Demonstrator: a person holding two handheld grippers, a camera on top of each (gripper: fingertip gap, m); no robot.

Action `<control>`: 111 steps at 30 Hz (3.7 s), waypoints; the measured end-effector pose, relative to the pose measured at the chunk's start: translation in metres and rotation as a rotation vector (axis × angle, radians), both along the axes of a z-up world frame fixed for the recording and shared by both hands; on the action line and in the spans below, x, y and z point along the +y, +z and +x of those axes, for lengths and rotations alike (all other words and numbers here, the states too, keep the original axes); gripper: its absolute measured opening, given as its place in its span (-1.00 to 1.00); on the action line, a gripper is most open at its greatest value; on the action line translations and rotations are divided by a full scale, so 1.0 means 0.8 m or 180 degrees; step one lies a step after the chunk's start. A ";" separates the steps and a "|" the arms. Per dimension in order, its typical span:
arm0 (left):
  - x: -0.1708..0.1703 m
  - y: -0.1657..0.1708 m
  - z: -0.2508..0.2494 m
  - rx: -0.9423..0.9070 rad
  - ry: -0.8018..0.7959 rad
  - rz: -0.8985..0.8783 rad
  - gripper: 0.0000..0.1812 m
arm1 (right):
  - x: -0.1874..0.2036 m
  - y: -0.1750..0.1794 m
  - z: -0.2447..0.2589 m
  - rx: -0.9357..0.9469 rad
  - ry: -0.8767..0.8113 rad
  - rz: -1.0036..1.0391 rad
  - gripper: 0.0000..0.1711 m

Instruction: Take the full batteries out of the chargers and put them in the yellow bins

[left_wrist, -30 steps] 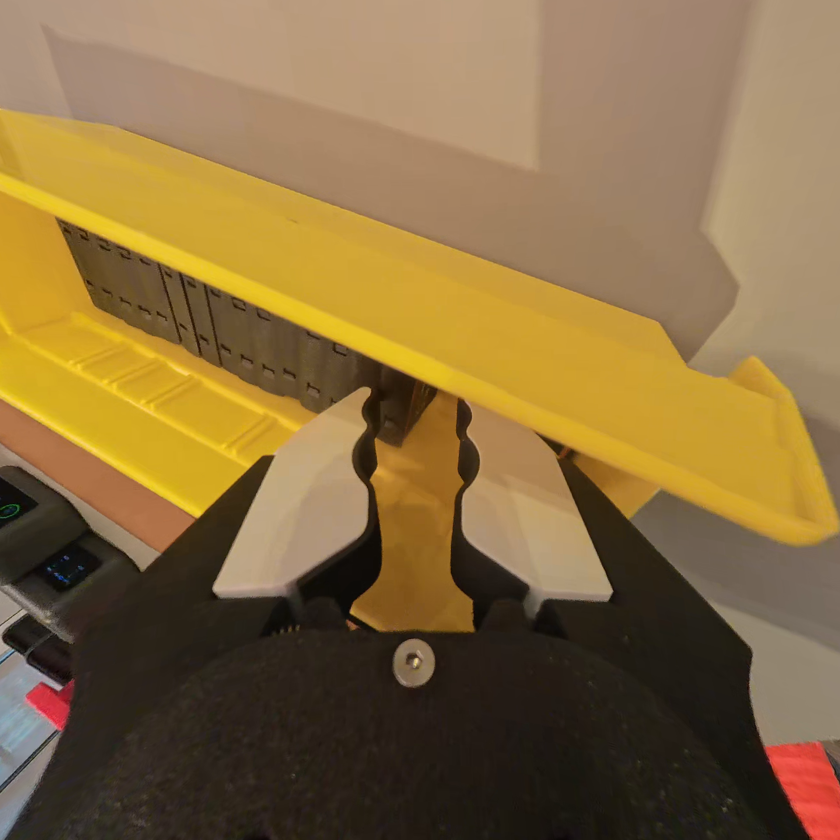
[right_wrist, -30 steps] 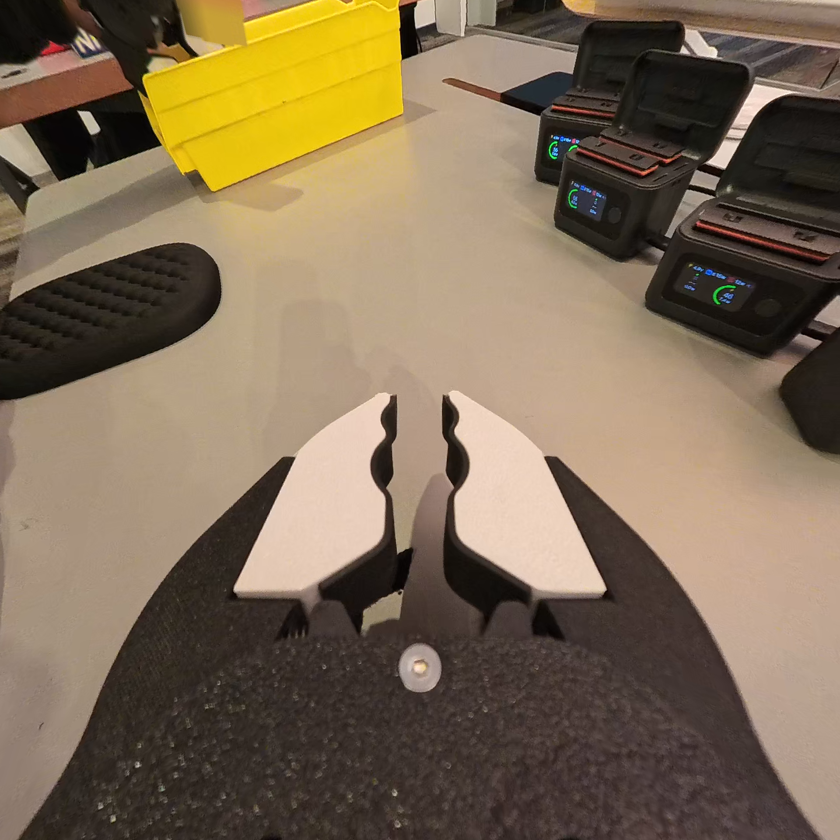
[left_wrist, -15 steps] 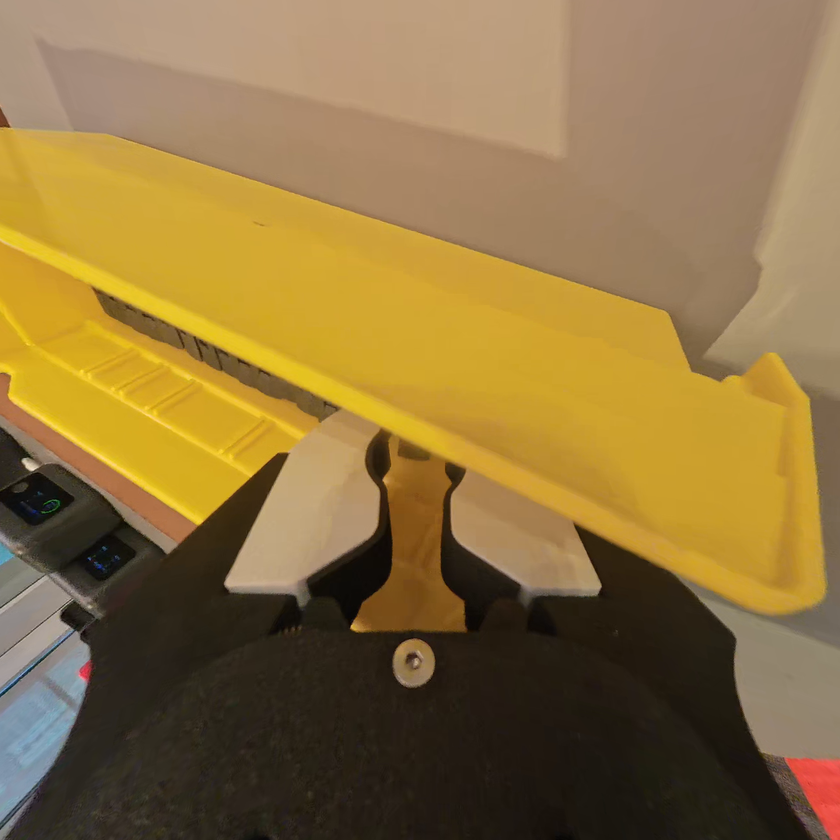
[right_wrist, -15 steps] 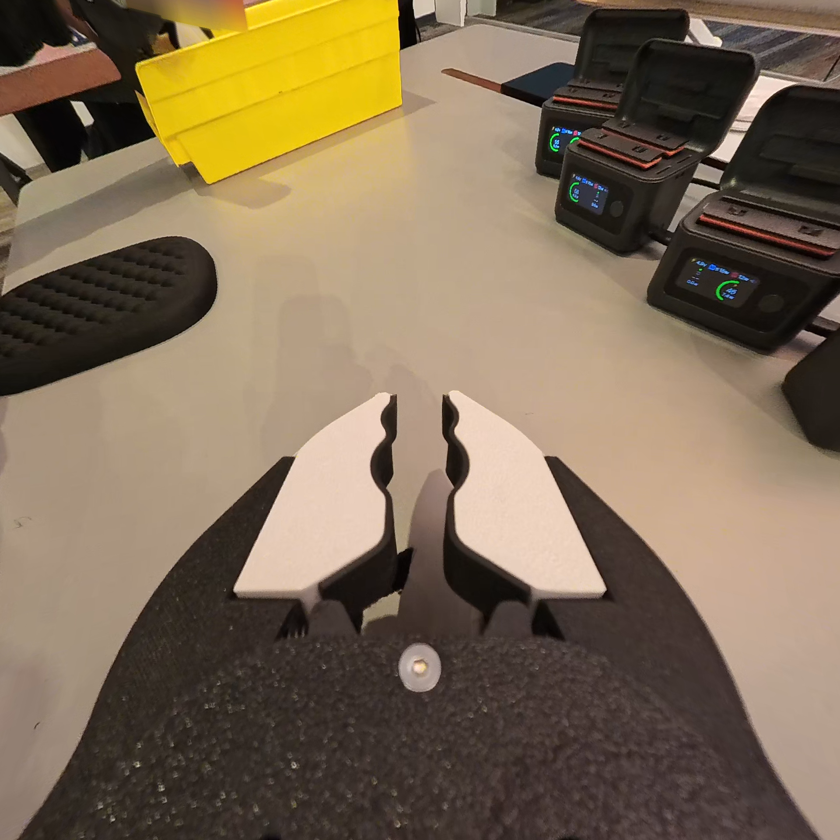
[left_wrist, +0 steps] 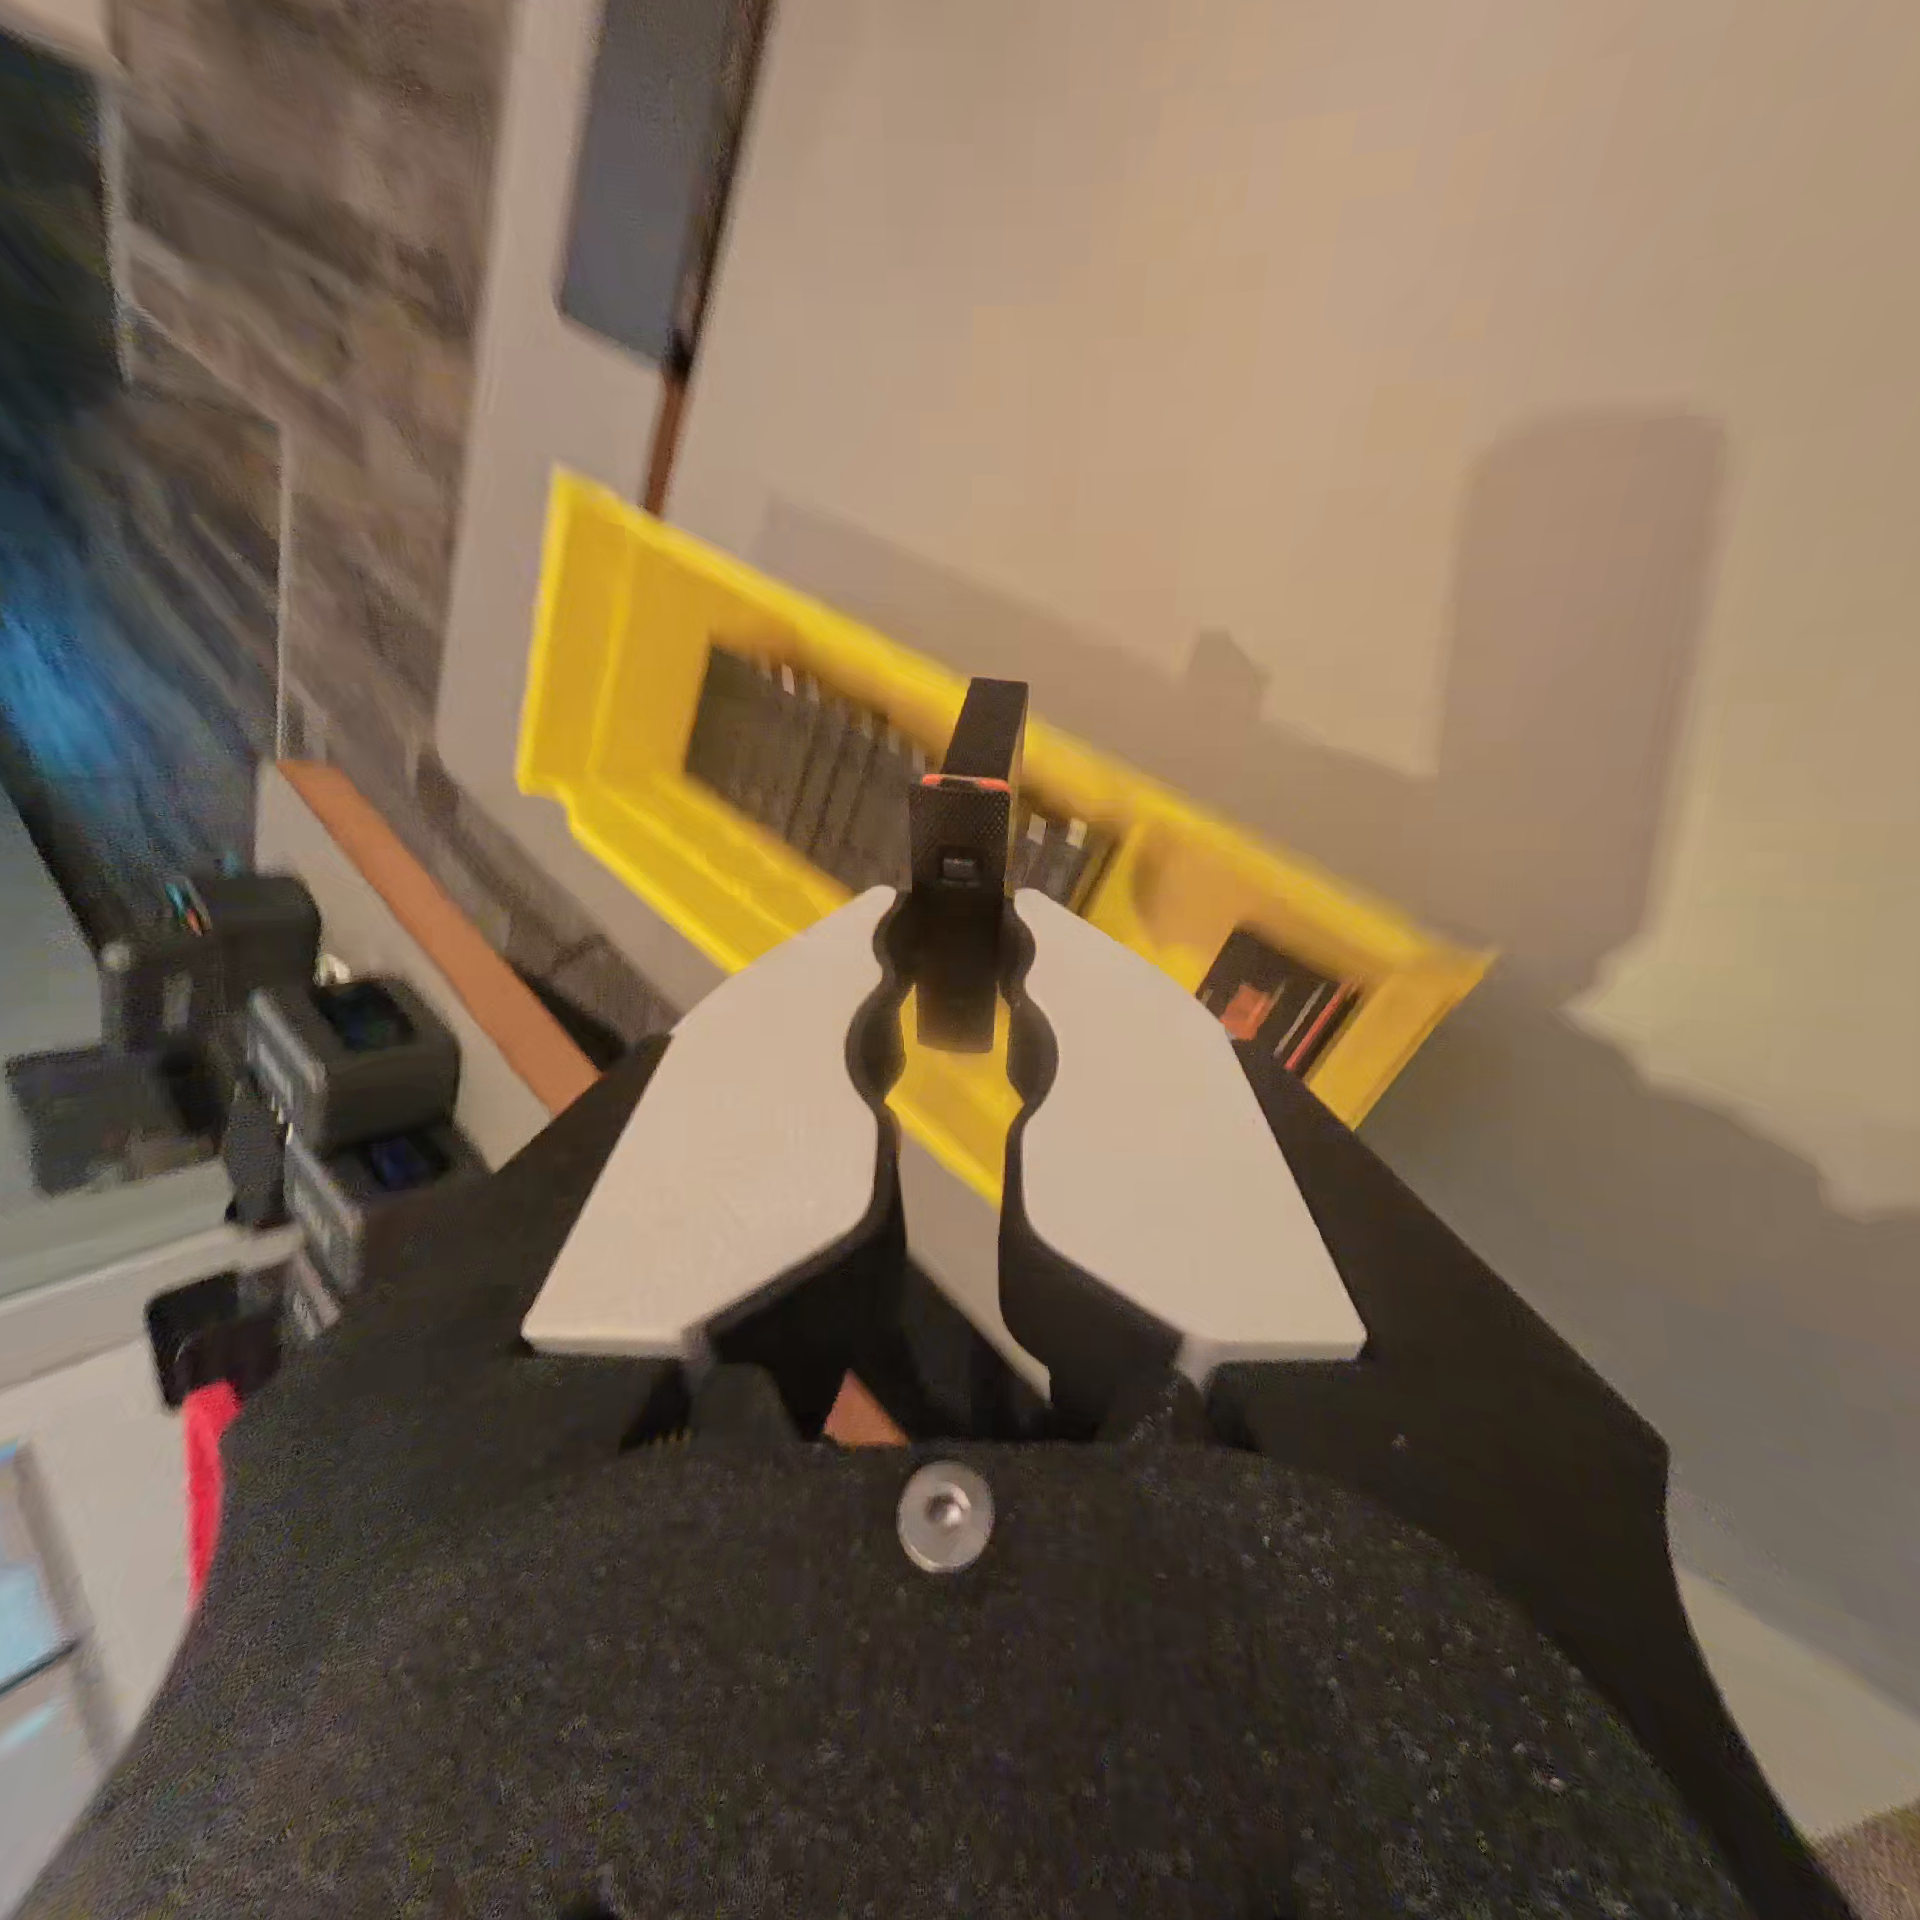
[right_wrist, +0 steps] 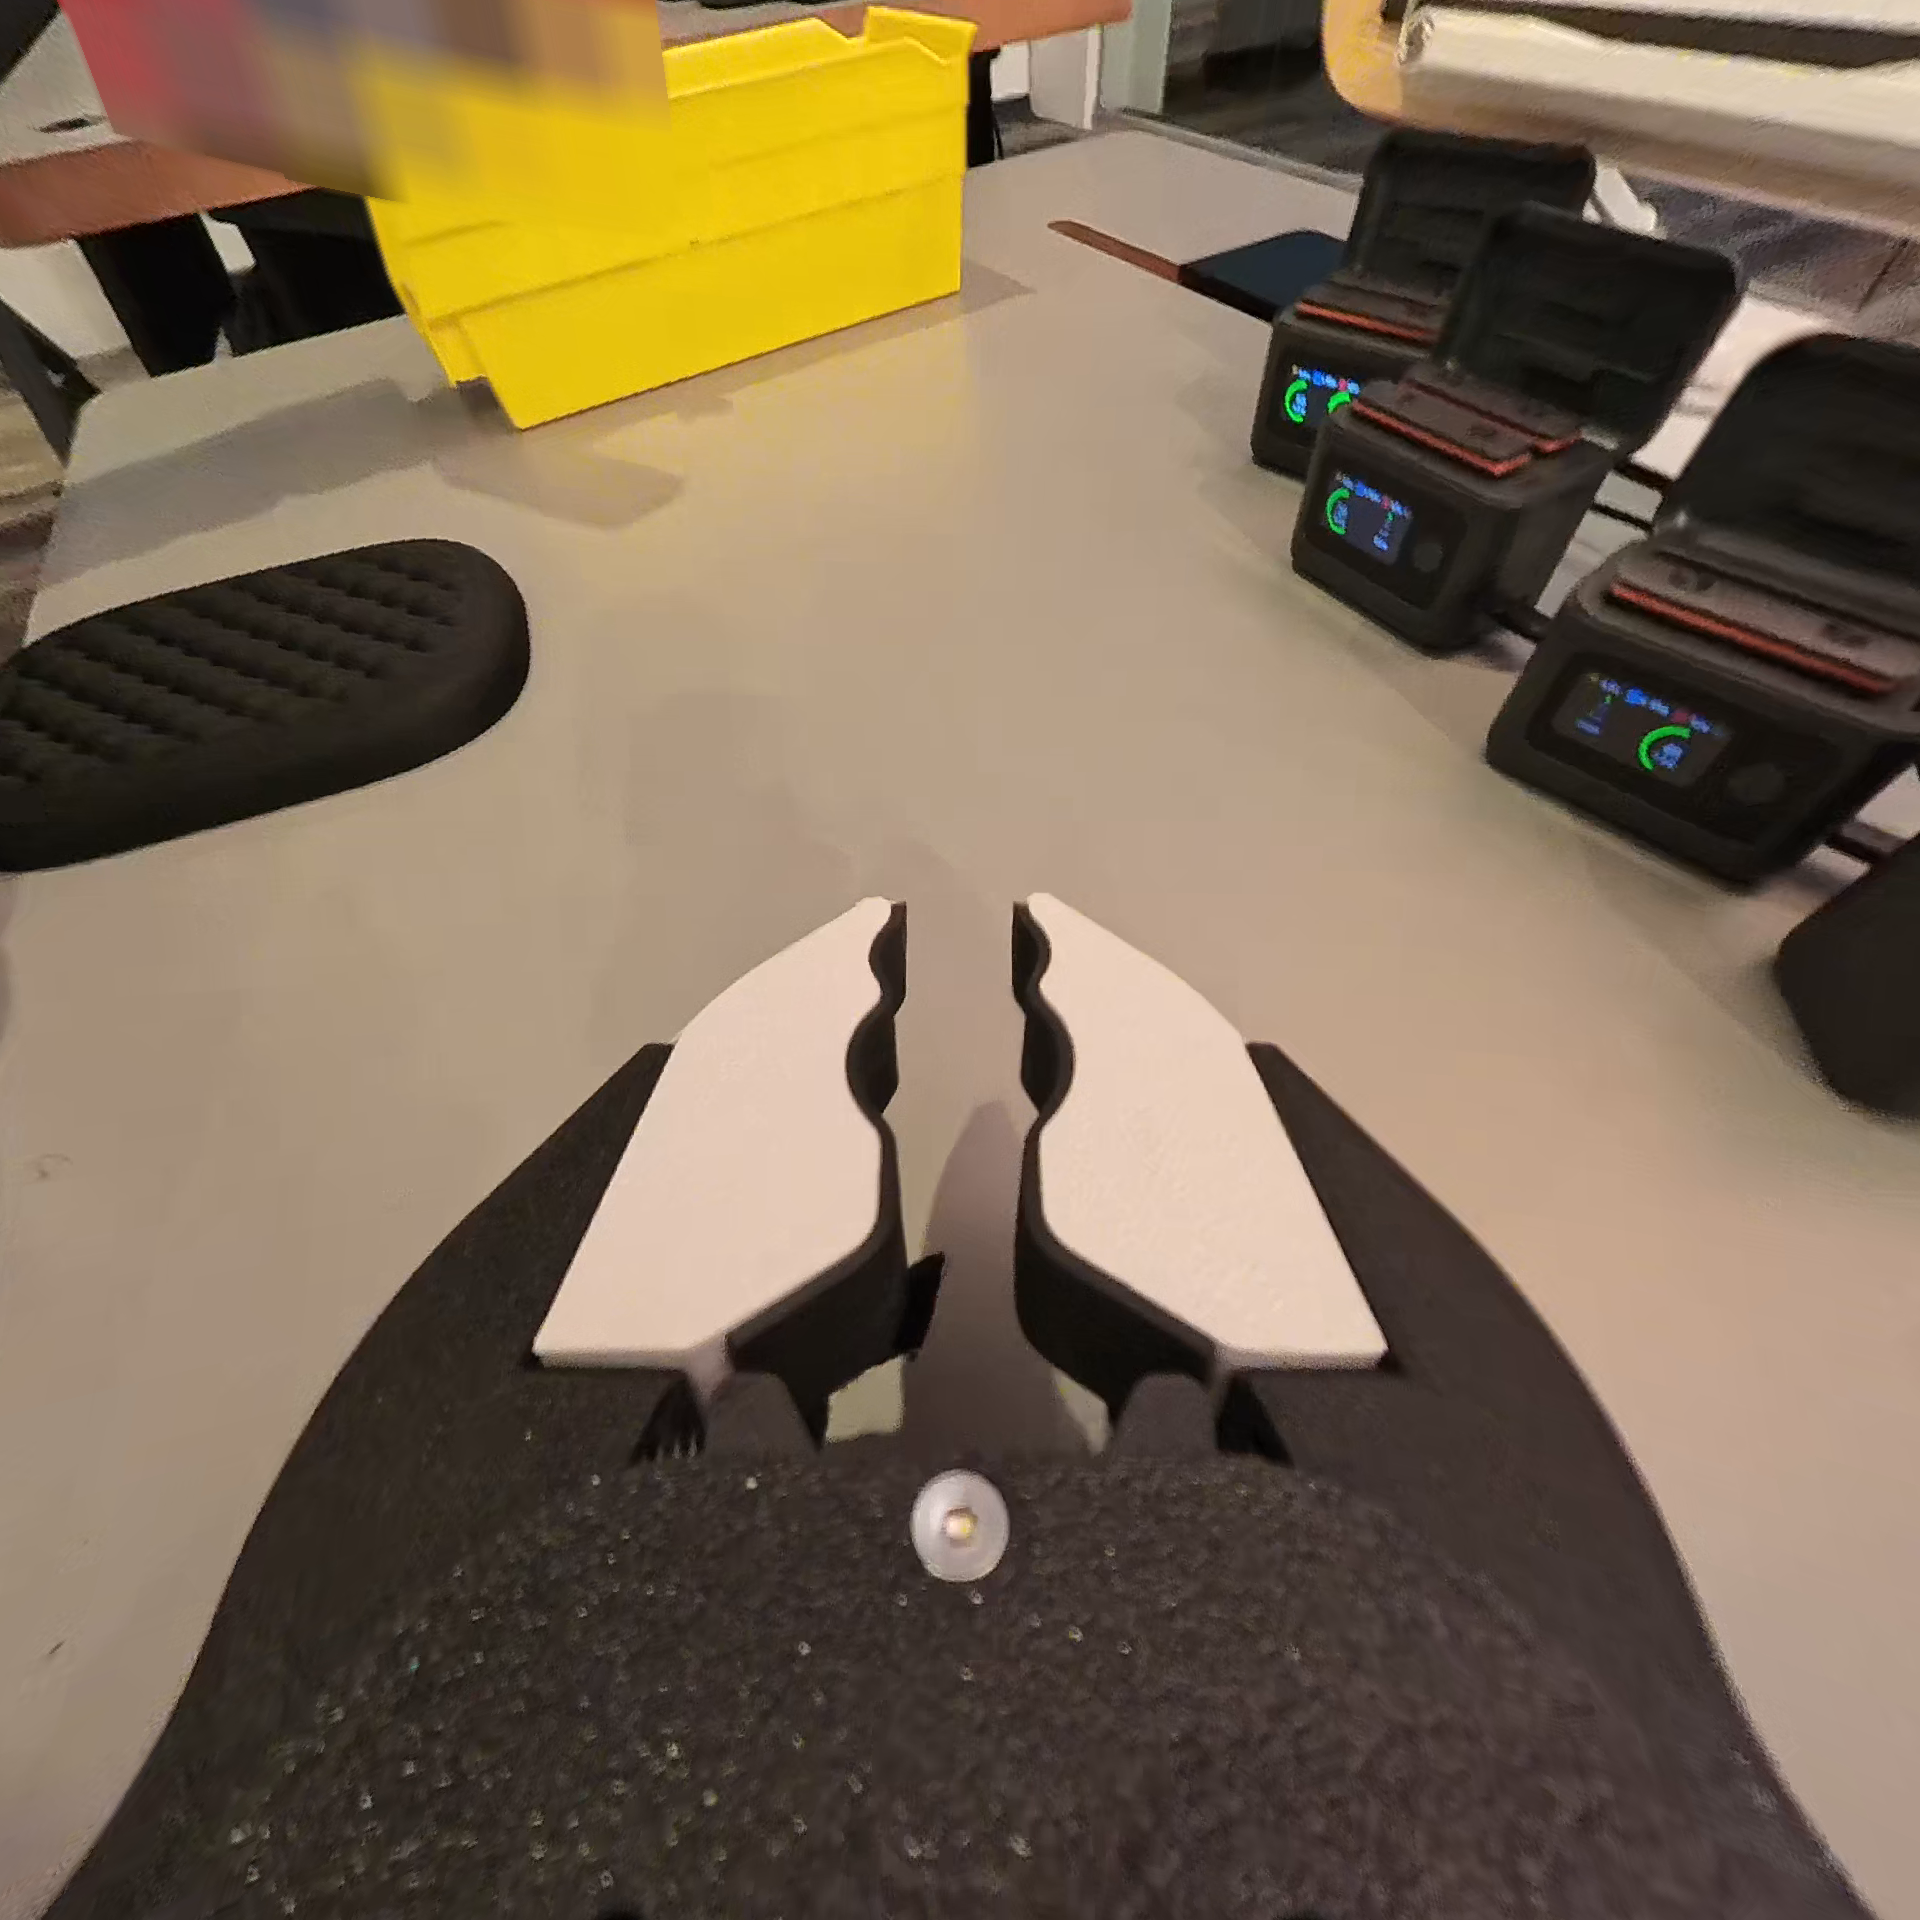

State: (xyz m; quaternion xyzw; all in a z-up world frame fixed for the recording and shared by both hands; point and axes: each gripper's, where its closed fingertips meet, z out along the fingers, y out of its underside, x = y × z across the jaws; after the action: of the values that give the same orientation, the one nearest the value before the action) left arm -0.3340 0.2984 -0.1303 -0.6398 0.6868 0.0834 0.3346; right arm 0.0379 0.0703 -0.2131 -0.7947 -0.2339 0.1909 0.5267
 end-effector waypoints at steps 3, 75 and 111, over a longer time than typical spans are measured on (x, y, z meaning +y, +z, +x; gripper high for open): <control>-0.059 0.027 0.074 -0.0555 -0.0468 -0.0168 -0.83 | -0.003 0.012 -0.014 -0.0141 0.0116 0.0211 -0.76; -0.311 -0.052 0.401 -0.2457 -0.2443 -0.2610 -0.88 | -0.022 0.056 -0.044 -0.0317 0.0804 0.0527 -0.69; -0.184 -0.023 0.403 -0.3266 -0.0949 -0.0899 -1.00 | 0.162 0.116 0.089 -0.2987 0.1248 0.0206 -0.84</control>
State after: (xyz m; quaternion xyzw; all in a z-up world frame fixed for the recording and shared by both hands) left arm -0.0112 0.1510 -0.1485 -0.5330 0.5232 -0.3804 0.5455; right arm 0.1088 0.2001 -0.1202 -0.7192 -0.5958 -0.0987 0.3435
